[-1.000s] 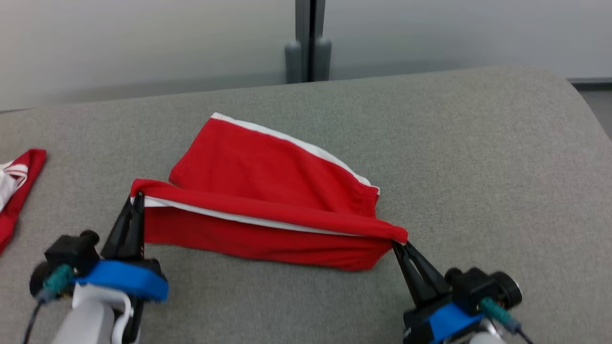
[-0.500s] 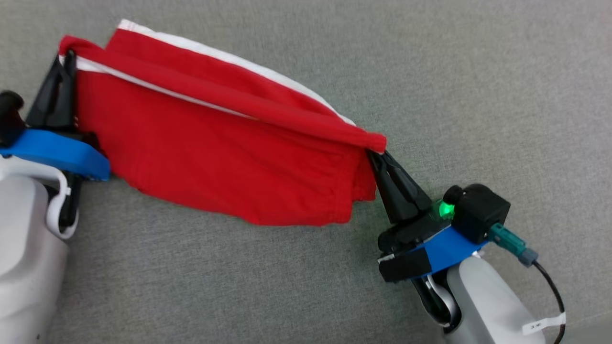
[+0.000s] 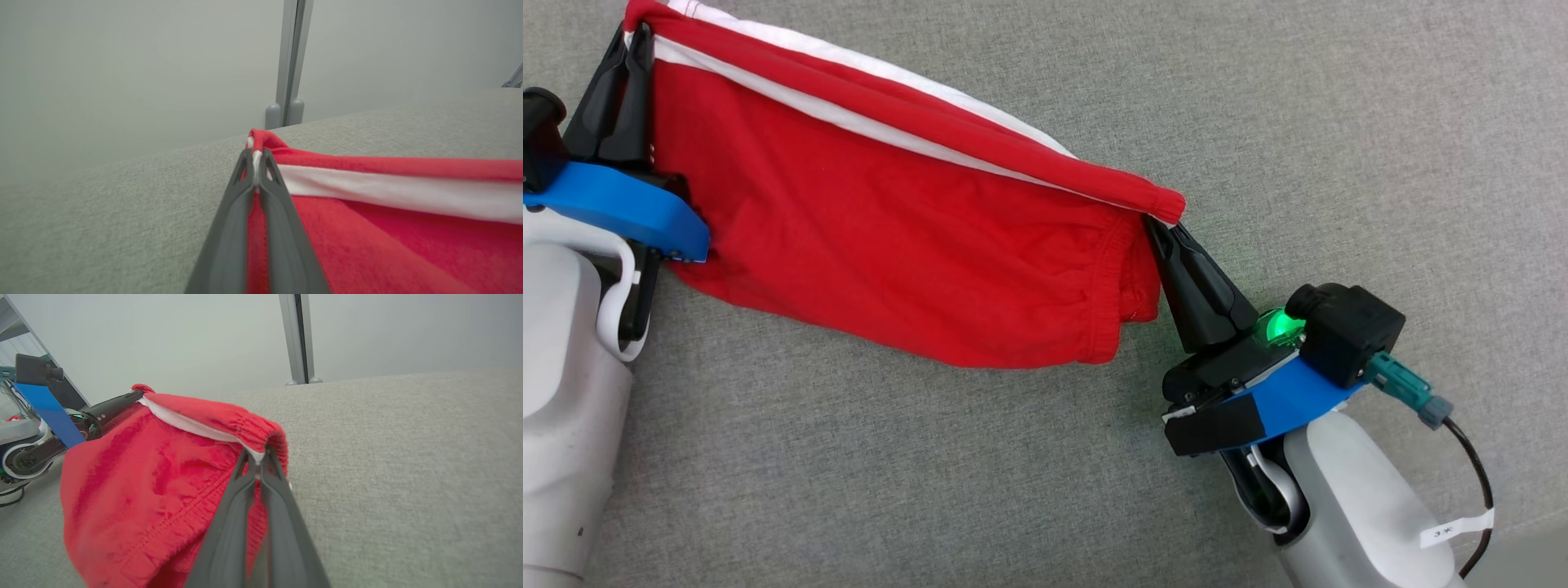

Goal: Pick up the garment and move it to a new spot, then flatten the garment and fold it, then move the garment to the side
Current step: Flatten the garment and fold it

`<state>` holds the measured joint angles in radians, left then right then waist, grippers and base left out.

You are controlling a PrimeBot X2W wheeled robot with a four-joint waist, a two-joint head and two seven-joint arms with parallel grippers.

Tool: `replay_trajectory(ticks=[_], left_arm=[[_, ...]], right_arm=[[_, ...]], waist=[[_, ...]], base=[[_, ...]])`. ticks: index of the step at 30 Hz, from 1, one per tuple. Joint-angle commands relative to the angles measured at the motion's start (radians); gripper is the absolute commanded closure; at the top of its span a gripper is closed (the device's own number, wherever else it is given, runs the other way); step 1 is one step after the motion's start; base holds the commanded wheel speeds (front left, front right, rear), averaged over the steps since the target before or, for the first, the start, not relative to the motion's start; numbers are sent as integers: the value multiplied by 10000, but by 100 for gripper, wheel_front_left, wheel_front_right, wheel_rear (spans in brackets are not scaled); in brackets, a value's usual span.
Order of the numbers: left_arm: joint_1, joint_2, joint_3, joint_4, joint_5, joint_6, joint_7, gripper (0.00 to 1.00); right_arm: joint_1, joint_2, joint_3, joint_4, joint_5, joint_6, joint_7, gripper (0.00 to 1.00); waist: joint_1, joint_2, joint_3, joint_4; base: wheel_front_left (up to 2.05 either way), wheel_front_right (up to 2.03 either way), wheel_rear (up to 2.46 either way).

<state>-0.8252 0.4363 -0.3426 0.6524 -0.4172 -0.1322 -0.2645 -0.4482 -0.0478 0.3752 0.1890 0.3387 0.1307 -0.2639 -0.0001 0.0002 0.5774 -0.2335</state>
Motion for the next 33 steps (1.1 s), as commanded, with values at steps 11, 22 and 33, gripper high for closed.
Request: replay_trajectory(ticks=[11, 22, 33], left_arm=[[-79, -169, -334, 148, -193, 27, 3, 0], [853, -542, -51, 816, -424, 27, 3, 0], [1127, -821, -612, 3353, -357, 22, 256, 0]], right_arm=[[-272, -50, -37, 185, -1, 1, -7, 0], [438, -50, -759, 395, -295, 1, -7, 0], [942, -48, -1296, 555, -446, 1, -7, 0]], waist=[[1, -2, -117, 86], [1, -2, -940, 236], [1, -2, -1459, 210]], base=[[0, 0, 0], [0, 0, 0], [0, 0, 0]])
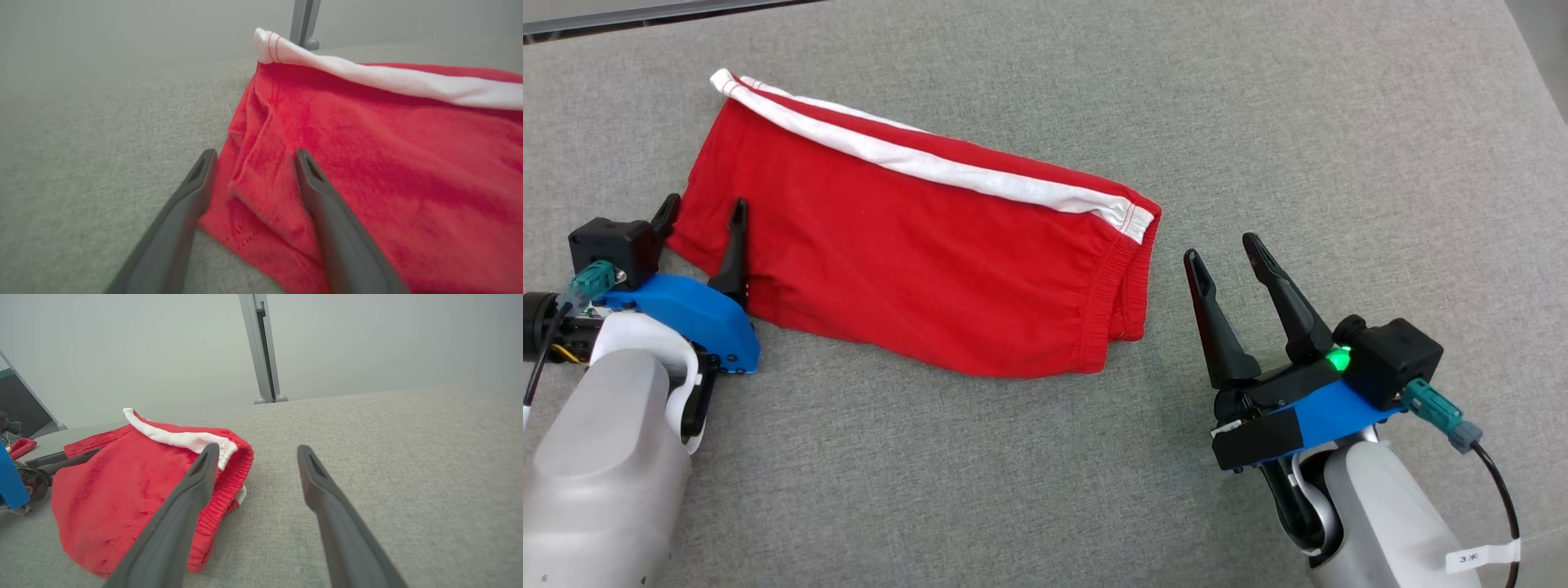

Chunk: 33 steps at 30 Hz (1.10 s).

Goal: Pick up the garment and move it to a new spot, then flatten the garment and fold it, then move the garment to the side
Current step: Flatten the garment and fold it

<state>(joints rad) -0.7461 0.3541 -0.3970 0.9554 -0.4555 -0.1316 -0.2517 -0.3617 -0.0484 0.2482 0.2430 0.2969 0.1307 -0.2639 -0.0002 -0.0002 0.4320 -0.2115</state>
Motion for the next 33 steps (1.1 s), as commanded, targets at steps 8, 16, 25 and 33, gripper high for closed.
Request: replay_trajectory(ticks=[8, 16, 25, 33], left_arm=[[431, -238, -655, 1449, -528, 18, 684, 100], [992, -645, -483, 898, -1435, 15, -78, 100], [3120, -1459, 222, -644, -1336, 65, -142, 100], [4110, -1888, 998, -1802, -451, 104, -143, 0]], right_arm=[[204, -43, -140, 28, -57, 1, -7, 0], [591, -44, -423, 473, -267, 1, -7, 0], [1316, -41, -865, 1253, -671, 1, -7, 0], [878, -38, -913, 1808, -989, 2, -7, 0]], waist=[[2, 2, -183, -98], [2, 2, -1249, 162], [2, 2, -2414, 1266], [2, 2, -2354, 2112]], base=[[0, 0, 0], [0, 0, 0], [0, 0, 0], [0, 0, 0]])
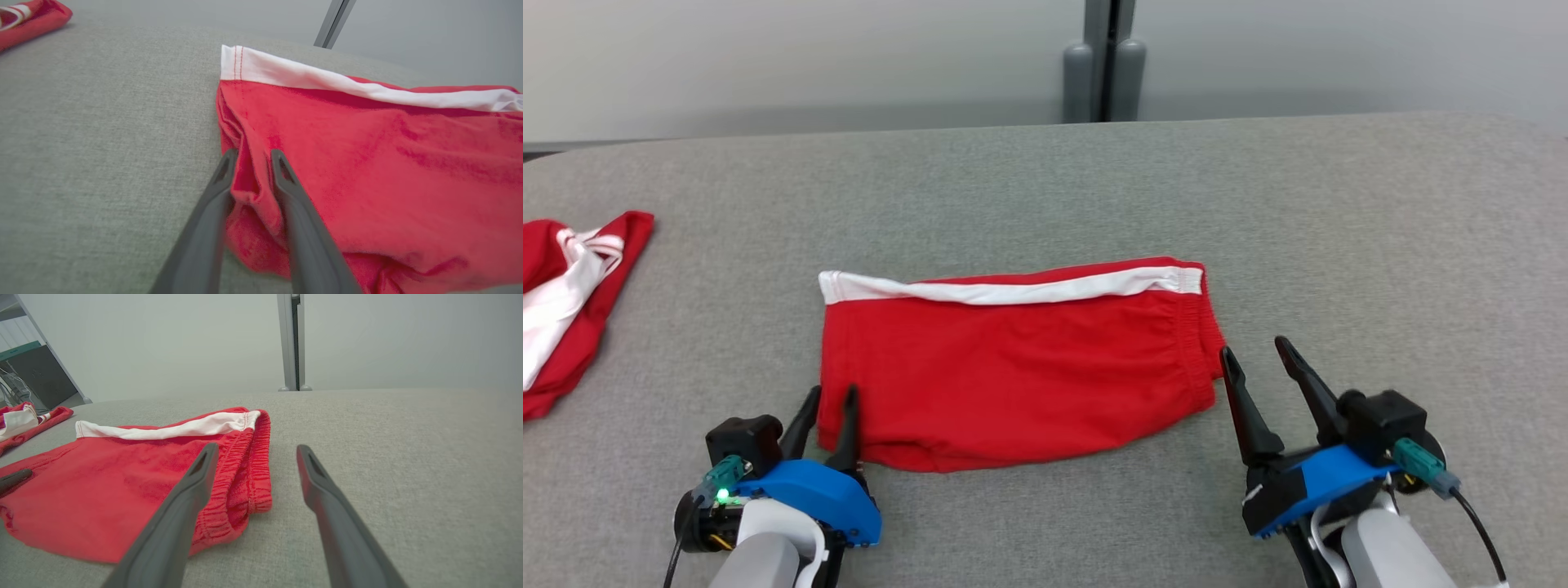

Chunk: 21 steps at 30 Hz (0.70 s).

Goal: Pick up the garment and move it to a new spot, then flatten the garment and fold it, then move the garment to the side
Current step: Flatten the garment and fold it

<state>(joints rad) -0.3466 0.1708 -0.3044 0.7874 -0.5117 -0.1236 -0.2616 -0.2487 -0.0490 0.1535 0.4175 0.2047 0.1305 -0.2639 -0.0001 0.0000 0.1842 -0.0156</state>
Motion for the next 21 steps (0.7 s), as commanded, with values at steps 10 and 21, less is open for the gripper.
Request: replay_trajectory(ticks=[10, 21], left_arm=[[340, -319, 562, -1021, 1029, -64, -46, 0], [428, -191, 493, -1318, 922, -77, -47, 0]], right_arm=[[-1675, -35, -354, 2172, -748, 4, -7, 0], [-1990, -6, 998, 4211, 930, 6, 15, 0]], waist=[[1, 0, 562, 829], [1, 0, 694, 941]], base=[[0, 0, 0], [0, 0, 0]])
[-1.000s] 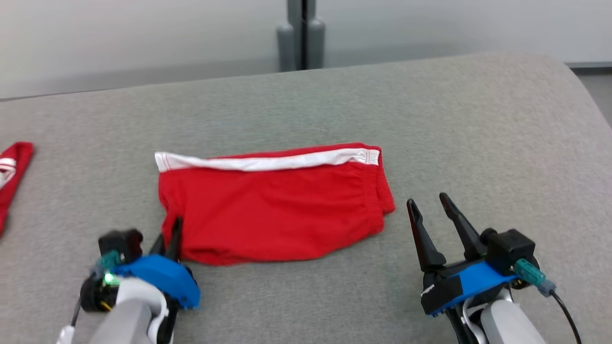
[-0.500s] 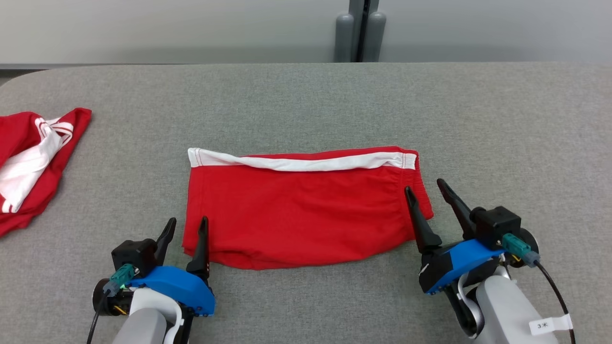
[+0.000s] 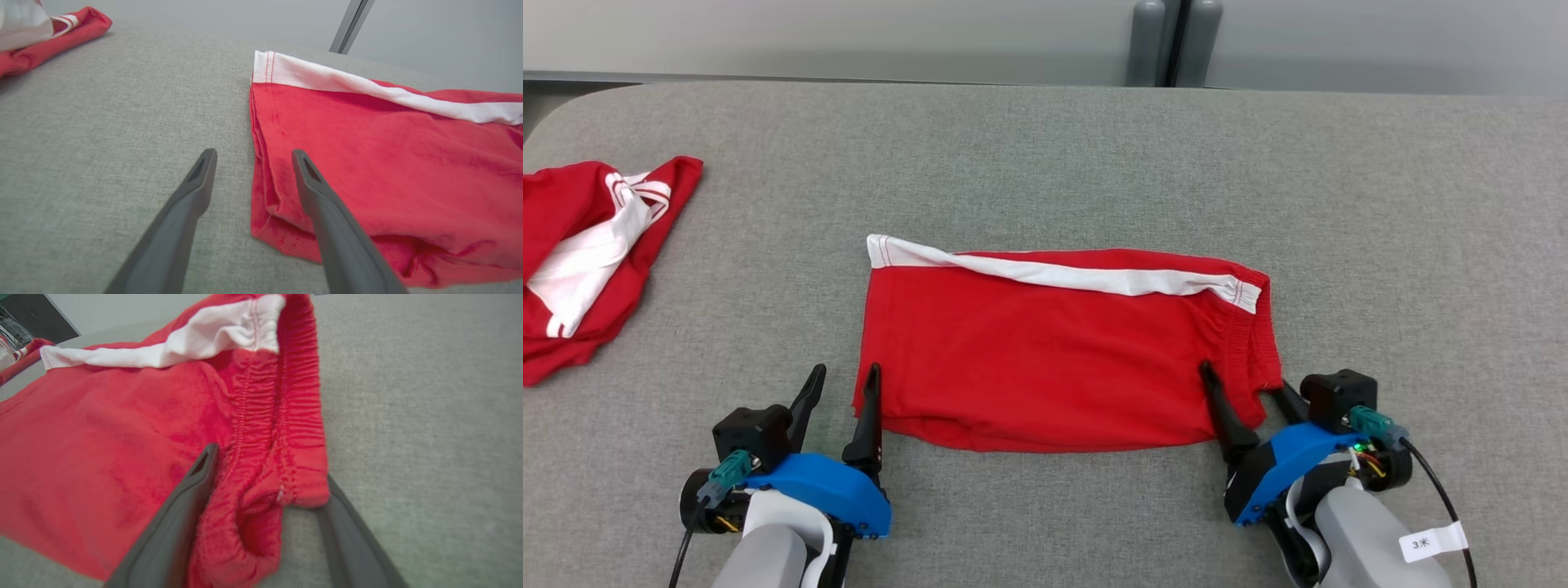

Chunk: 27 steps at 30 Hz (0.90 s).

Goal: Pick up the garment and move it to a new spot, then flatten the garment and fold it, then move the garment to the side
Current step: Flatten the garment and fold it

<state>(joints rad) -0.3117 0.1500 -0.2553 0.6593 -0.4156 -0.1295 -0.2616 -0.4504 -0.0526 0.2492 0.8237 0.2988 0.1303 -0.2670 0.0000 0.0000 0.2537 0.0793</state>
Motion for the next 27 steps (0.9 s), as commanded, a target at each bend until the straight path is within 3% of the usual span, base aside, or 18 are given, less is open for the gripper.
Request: replay_trajectory(ticks=[1, 2, 3, 4, 10, 18, 23, 27], left_arm=[[93, 38, 4, -61, -37, -18, -47, 0], [109, 48, -4, -84, -34, -18, -47, 0], [131, 64, -6, -93, -39, -18, -47, 0], [143, 76, -14, -126, -38, -18, -47, 0], [238, 153, 8, -235, 32, -19, -47, 0], [521, -6, 49, -140, 216, -20, -47, 0], [669, -196, -57, -30, 325, -20, -47, 0], [637, -367, -246, 21, 401, -19, -47, 0]], right_arm=[[51, 34, 248, 184, 242, 8, 50, 10], [78, 47, 527, 206, 462, 15, 67, 44], [83, 61, 672, 214, 668, 17, 73, 84], [55, 46, 743, 206, 790, 17, 72, 100], [101, -28, 230, -171, 899, 5, 30, 100], [373, 3, -926, -1007, -11, 6, 24, 100], [250, 6, -195, -1715, -42, 6, 26, 100], [-68, 7, 899, -1774, 375, 6, 24, 100]], waist=[[0, 0, -2, -31], [0, 0, -3, -51], [0, 0, -5, -77], [0, 0, -5, -104], [0, 0, -96, -290], [0, 0, -540, -574], [0, 0, -793, -412], [0, 0, -923, 134]], base=[[0, 0, 0], [0, 0, 0], [0, 0, 0], [0, 0, 0], [0, 0, 0], [0, 0, 0], [0, 0, 0], [0, 0, 0]])
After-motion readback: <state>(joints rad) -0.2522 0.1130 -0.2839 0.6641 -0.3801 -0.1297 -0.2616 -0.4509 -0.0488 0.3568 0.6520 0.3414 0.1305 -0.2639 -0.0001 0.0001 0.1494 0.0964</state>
